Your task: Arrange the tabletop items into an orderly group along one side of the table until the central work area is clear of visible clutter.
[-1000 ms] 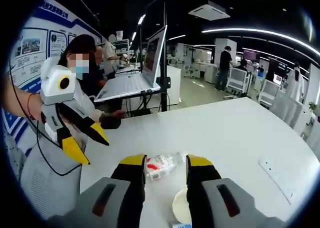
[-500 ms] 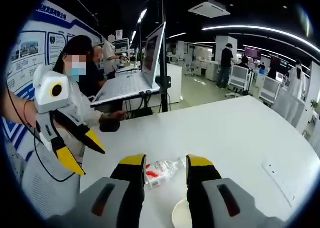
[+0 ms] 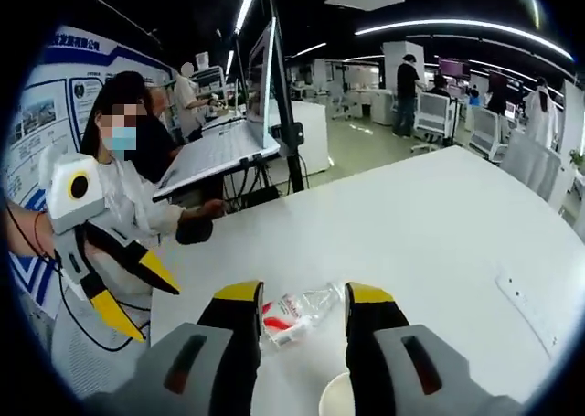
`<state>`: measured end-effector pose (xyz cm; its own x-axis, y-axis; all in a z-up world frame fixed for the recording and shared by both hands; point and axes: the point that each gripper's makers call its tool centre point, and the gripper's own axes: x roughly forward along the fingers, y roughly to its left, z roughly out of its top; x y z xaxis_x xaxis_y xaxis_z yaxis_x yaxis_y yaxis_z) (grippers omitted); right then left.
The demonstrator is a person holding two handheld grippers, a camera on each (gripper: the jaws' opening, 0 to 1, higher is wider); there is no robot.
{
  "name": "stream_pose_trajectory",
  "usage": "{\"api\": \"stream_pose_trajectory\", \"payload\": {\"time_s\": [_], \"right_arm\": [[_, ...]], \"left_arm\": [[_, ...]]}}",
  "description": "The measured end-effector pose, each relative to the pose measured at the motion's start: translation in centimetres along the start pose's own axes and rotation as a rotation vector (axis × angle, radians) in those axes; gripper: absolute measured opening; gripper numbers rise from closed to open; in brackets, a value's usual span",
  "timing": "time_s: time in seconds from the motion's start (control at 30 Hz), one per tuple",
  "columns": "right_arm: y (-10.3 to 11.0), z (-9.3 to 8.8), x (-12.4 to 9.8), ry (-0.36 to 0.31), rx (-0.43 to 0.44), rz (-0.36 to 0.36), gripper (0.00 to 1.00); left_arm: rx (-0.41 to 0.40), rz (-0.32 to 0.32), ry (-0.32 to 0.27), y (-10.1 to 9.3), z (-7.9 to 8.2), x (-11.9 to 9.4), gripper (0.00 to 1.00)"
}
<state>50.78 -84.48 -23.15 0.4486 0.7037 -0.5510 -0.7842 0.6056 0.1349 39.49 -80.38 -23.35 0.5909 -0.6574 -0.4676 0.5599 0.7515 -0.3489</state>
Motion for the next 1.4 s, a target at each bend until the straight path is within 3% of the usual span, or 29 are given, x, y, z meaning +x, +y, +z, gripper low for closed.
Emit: {"api": "stream_pose_trajectory", "payload": {"time_s": [0.73,1.4], "right_arm": [[-1.1,1.0,2.1,0.009,0.058,-0.011,0.33],[-1.9,-0.1,4.4,0.084,0.138,-0.03,0.32]], "left_arm": [[-0.025,0.006,0.0,0.9,-0.4,0.4,0.32],[-0.043,0.012,0.003,1.6,-1.0,0.5,0.31]]}}
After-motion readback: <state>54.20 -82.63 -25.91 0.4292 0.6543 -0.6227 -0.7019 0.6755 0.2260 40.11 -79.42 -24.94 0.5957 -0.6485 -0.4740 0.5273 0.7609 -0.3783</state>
